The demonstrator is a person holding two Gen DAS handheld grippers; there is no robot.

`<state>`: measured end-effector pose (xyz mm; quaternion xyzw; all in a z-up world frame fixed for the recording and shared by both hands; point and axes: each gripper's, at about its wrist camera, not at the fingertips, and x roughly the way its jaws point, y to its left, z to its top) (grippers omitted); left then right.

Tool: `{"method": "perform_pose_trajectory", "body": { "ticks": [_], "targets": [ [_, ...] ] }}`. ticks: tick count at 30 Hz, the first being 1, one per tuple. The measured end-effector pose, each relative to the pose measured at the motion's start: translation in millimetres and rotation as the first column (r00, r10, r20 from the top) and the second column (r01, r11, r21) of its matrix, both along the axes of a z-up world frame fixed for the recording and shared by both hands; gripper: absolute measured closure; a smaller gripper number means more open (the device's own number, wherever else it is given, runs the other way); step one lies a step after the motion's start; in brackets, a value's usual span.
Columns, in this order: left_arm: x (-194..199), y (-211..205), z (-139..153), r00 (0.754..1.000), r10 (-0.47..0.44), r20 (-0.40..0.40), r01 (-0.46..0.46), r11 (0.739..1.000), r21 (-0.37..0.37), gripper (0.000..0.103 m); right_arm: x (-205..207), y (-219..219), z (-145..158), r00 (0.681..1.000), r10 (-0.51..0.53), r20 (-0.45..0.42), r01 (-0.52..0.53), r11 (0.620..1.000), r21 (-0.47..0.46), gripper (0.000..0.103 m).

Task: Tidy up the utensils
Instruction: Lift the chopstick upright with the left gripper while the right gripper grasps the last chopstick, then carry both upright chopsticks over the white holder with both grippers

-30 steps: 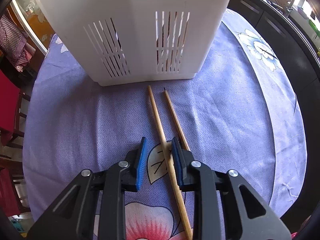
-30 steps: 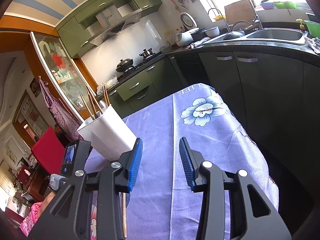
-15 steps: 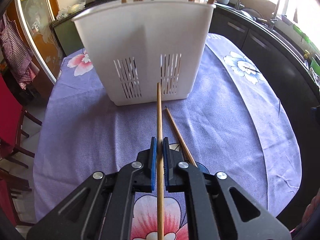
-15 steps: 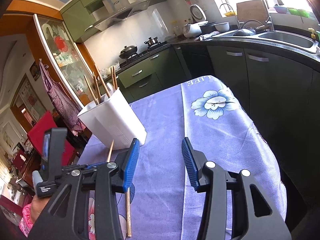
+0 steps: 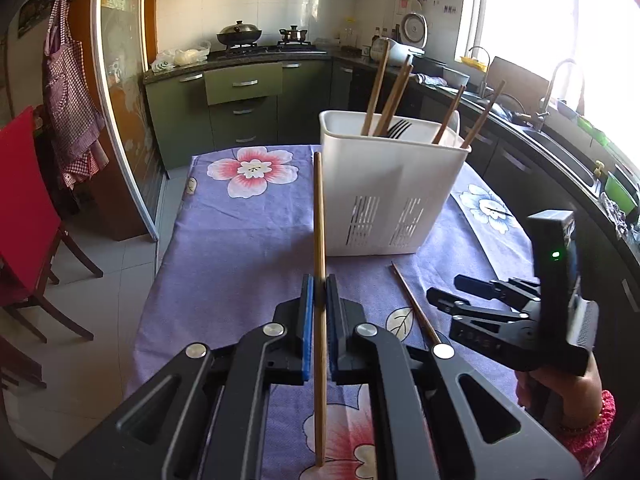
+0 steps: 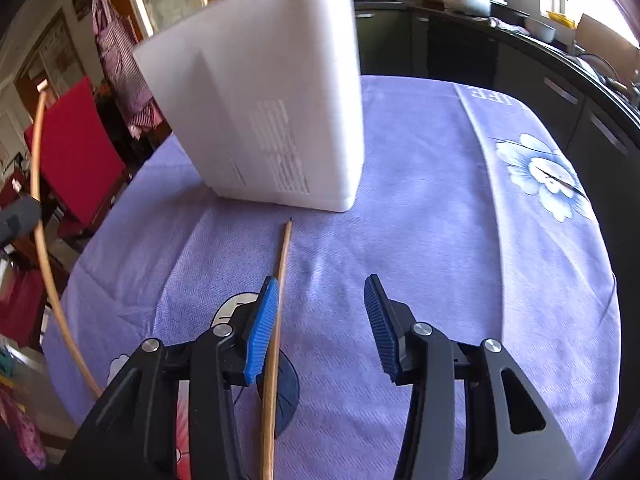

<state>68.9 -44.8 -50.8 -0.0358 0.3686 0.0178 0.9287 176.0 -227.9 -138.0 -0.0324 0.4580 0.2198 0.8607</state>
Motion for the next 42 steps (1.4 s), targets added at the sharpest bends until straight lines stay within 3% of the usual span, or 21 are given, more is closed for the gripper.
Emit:
{"method": "perform_pose_trajectory", "body": {
  "ticks": [11, 18, 21, 25, 31, 42],
  "targets": [
    [-4, 20, 2, 1.000, -0.006, 0.008, 0.006, 0.999, -0.045, 0.097, 24, 59, -17, 0.996, 0.089, -0.032, -0.093, 0.984, -0.155, 0.074],
    [-5, 26, 2, 1.000, -0.004, 0.008, 0.005, 0.998, -0.058, 0.097, 31, 66, -20, 0.994, 0.092, -0.064, -0.100, 0.985, -0.138, 0.085],
    [-6, 27, 3, 1.000, -0.002, 0.009, 0.003, 0.998, -0.064, 0.097, 32, 64, -19, 0.994, 0.087, -0.065, -0.096, 0.984, -0.152, 0.093],
    [-7, 26, 4, 1.000, -0.002, 0.013, 0.003, 0.998, -0.062, 0.097, 22, 67, -18, 0.994, 0.097, -0.052, -0.105, 0.978, -0.181, 0.096],
    [-7, 26, 5, 1.000, -0.001, 0.010, 0.002, 0.998, -0.063, 0.097, 18, 59, -12, 0.995, 0.082, -0.049, -0.089, 0.985, -0.147, 0.097],
    [-8, 30, 15, 0.999, 0.001, 0.039, 0.002, 0.998, -0.065, 0.097, -10, 11, 54, 0.996, 0.035, 0.083, -0.038, 0.998, 0.043, 0.097]
  ]
}}
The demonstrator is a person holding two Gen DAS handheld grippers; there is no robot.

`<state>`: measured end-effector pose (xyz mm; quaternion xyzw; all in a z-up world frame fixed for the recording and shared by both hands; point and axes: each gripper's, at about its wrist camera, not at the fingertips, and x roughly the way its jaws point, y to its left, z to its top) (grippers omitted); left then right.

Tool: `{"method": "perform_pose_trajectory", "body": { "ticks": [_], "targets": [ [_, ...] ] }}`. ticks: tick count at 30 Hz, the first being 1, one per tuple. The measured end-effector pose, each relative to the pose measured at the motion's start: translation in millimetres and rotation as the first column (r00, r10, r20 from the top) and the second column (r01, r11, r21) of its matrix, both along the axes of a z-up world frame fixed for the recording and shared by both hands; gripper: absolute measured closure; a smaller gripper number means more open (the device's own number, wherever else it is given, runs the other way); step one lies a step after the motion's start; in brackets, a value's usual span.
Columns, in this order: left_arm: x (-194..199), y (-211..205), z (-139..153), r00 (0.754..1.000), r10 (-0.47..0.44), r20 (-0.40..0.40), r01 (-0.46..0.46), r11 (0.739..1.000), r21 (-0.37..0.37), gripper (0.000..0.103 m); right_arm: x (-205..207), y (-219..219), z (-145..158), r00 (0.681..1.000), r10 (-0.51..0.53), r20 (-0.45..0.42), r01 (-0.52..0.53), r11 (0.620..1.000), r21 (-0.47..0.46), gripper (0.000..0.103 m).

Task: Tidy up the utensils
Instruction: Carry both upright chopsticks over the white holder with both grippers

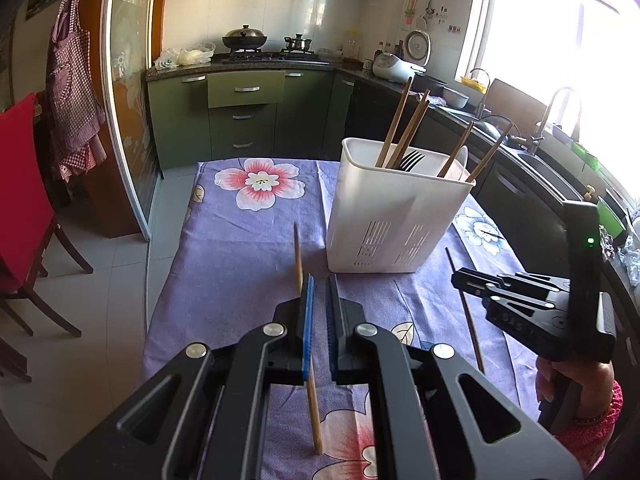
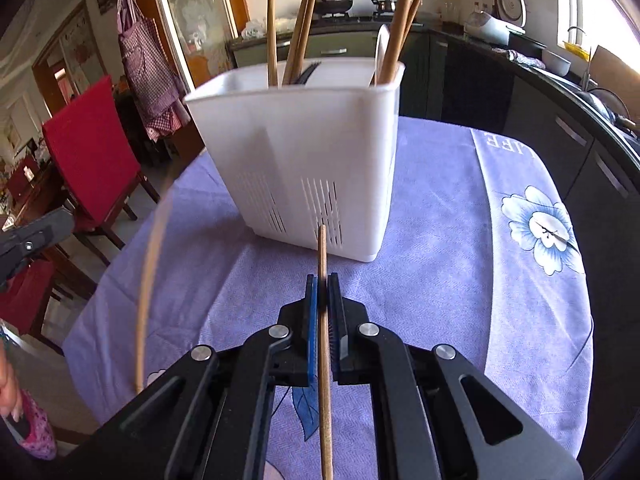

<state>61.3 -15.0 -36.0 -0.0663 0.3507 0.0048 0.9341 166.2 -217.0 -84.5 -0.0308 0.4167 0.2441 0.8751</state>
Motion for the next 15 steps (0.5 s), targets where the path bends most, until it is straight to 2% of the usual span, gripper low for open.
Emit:
{"method": "perform_pose_trajectory", "body": {
  "ticks": [8, 11, 13, 15],
  "targets": [
    [3, 1, 17, 1.000, -0.008, 0.008, 0.008, 1.000, 0.024, 0.097, -42, -41, 44, 0.993, -0.047, 0.112, 0.032, 0.991, 0.130, 0.097],
    [27, 12, 9, 0.997, 0.009, -0.074, -0.008, 1.000, 0.016, 0.097, -56, -53, 59, 0.988, -0.057, 0.146, 0.033, 0.986, 0.164, 0.097],
    [51, 20, -7, 0.988, 0.010, -0.156, -0.010, 1.000, 0.000, 0.095, -68, -65, 70, 0.984, -0.057, 0.167, 0.025, 0.981, 0.191, 0.097],
    [75, 25, -28, 0.971, -0.005, -0.240, 0.004, 1.000, -0.002, 0.088, -76, -71, 80, 0.981, -0.058, 0.184, 0.018, 0.977, 0.213, 0.097]
  ]
}}
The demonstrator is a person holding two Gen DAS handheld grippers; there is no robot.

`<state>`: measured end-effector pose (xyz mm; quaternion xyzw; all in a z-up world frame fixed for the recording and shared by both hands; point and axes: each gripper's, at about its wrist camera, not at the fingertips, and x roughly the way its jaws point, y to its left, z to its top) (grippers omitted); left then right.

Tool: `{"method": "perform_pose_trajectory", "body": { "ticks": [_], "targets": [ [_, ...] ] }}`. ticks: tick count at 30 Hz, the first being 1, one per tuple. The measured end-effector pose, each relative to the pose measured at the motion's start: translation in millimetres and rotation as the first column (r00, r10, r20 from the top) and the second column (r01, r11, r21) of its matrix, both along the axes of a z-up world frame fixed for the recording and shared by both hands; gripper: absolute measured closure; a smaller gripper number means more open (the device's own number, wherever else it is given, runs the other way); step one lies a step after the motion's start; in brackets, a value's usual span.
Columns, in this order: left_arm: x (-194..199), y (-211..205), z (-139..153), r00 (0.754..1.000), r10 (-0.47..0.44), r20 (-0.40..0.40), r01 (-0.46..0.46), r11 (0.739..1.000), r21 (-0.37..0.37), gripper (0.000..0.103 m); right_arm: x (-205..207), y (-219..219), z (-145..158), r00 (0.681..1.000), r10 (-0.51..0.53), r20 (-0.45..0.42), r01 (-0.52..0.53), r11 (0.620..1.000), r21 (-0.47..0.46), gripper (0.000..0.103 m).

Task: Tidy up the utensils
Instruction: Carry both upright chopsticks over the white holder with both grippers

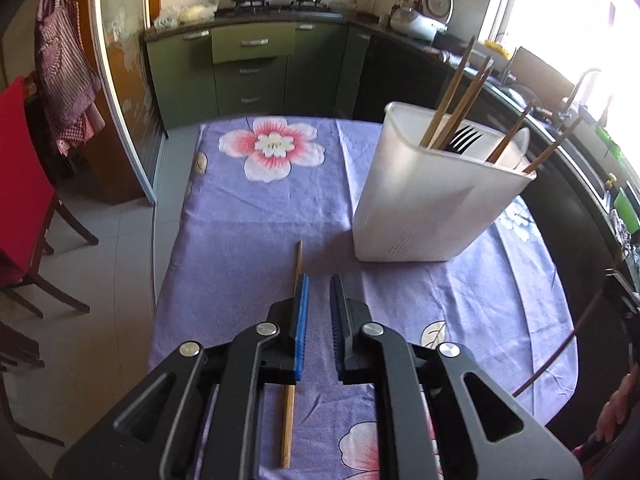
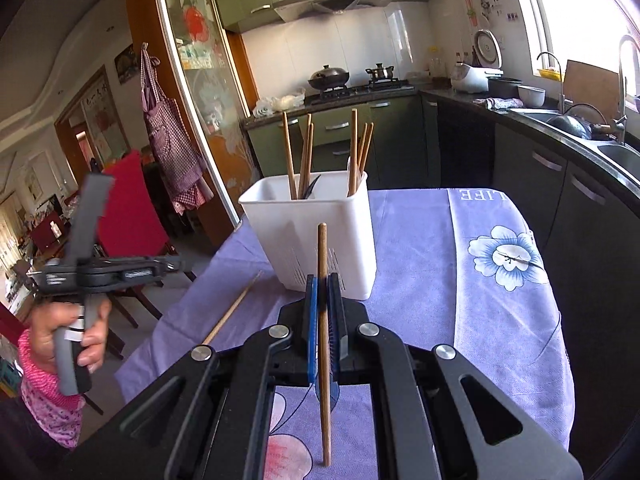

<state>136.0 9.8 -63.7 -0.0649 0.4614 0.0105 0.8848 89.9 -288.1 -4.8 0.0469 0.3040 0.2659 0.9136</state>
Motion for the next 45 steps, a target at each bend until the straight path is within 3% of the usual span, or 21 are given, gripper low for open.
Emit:
{"method": "perform_pose_trajectory", "body": {
  "ticks": [3, 6, 10, 17, 19, 20, 22, 27, 34, 39, 45],
  "targets": [
    [33, 2, -32, 0.992, -0.029, -0.127, 0.033, 0.999, 0.027, 0.083, -8, -4, 7, 1.000, 0.010, 0.016, -0.010, 1.000, 0.022, 0.097],
    [52, 6, -52, 0.979, -0.026, -0.202, 0.037, 0.998, 0.048, 0.083, -14, -11, 13, 1.000, 0.005, 0.030, -0.007, 0.999, 0.037, 0.097],
    [69, 10, -73, 0.957, -0.042, -0.286, 0.049, 0.999, 0.018, 0.082, -18, -20, 18, 0.999, -0.001, 0.040, -0.001, 0.999, 0.052, 0.097],
    [79, 11, -89, 0.945, -0.010, -0.327, 0.028, 0.998, 0.051, 0.082, -25, -21, 28, 0.998, 0.003, 0.061, -0.007, 0.998, 0.057, 0.097],
    [79, 12, -89, 0.944, -0.001, -0.330, 0.024, 0.998, 0.066, 0.087, -27, -20, 31, 0.998, 0.006, 0.068, -0.010, 0.998, 0.055, 0.097],
    [80, 11, -89, 0.944, -0.005, -0.330, 0.029, 0.997, 0.067, 0.097, -29, -19, 33, 0.997, 0.009, 0.073, -0.013, 0.998, 0.056, 0.097],
    [78, 11, -88, 0.942, -0.022, -0.334, 0.043, 0.997, 0.057, 0.097, -31, -17, 37, 0.997, 0.016, 0.080, -0.020, 0.998, 0.057, 0.097],
    [68, 13, -69, 0.962, -0.030, -0.272, 0.042, 0.998, 0.039, 0.098, -31, -16, 43, 0.995, 0.023, 0.093, -0.029, 0.998, 0.056, 0.097],
    [26, 14, 6, 0.993, -0.073, -0.095, 0.076, 0.997, 0.034, 0.098, -34, -10, 57, 0.992, 0.033, 0.123, -0.038, 0.998, 0.046, 0.097],
    [-4, 8, 45, 0.994, -0.111, -0.003, 0.111, 0.993, 0.039, 0.098, -35, -3, 63, 0.990, 0.044, 0.135, -0.050, 0.998, 0.039, 0.097],
    [-21, 1, 68, 0.988, -0.143, 0.061, 0.141, 0.989, 0.032, 0.098, -32, 4, 74, 0.987, 0.049, 0.152, -0.054, 0.998, 0.026, 0.097]
  ]
}}
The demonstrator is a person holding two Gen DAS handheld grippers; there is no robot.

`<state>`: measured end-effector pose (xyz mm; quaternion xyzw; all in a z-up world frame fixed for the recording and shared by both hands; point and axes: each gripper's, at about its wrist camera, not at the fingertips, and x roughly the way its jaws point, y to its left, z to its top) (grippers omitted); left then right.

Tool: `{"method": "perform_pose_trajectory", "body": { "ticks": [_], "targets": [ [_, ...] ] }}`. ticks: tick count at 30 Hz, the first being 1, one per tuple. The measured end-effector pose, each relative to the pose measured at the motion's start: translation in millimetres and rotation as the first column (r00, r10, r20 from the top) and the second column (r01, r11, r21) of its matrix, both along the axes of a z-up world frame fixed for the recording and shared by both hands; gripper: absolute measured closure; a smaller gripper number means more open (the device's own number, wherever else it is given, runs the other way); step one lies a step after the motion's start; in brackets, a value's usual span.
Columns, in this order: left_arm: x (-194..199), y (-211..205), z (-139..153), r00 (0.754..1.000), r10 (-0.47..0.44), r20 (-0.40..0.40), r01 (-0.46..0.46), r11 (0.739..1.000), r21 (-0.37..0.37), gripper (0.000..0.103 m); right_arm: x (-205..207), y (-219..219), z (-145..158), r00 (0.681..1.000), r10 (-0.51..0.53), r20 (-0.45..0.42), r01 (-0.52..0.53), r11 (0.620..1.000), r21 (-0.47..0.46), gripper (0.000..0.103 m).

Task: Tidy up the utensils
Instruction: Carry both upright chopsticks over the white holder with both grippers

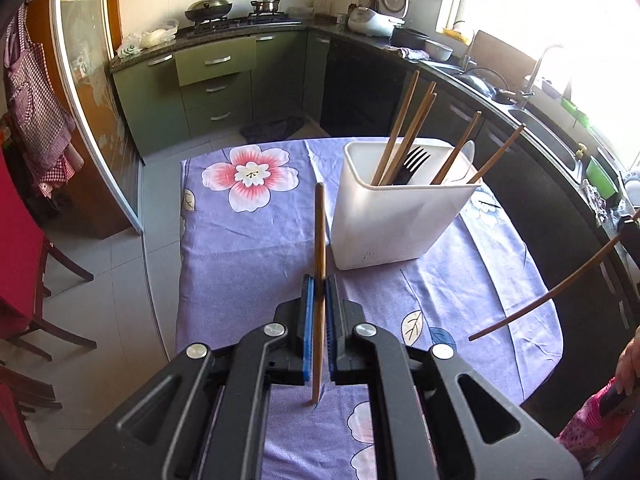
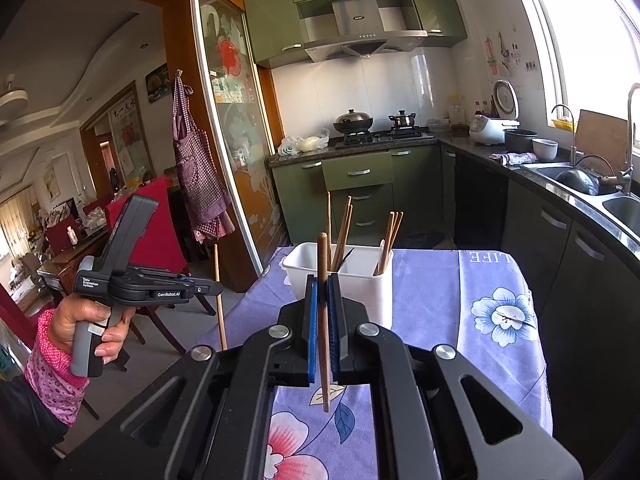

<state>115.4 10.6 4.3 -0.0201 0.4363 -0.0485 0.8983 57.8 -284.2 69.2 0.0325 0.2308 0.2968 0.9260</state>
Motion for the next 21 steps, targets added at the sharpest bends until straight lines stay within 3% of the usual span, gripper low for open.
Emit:
{"method": "perform_pose_trajectory", "body": {
  "ticks": [15, 21],
  "targets": [
    [-2, -21, 52, 0.993, -0.062, 0.105, 0.063, 0.998, -0.002, 0.098, 21, 15, 48, 0.997, 0.011, 0.070, -0.010, 1.000, -0.014, 0.097],
    [4, -36, 92, 0.983, -0.112, 0.143, 0.114, 0.993, -0.003, 0.098, 38, 28, 80, 0.994, 0.015, 0.110, -0.013, 1.000, -0.020, 0.097]
  ]
}}
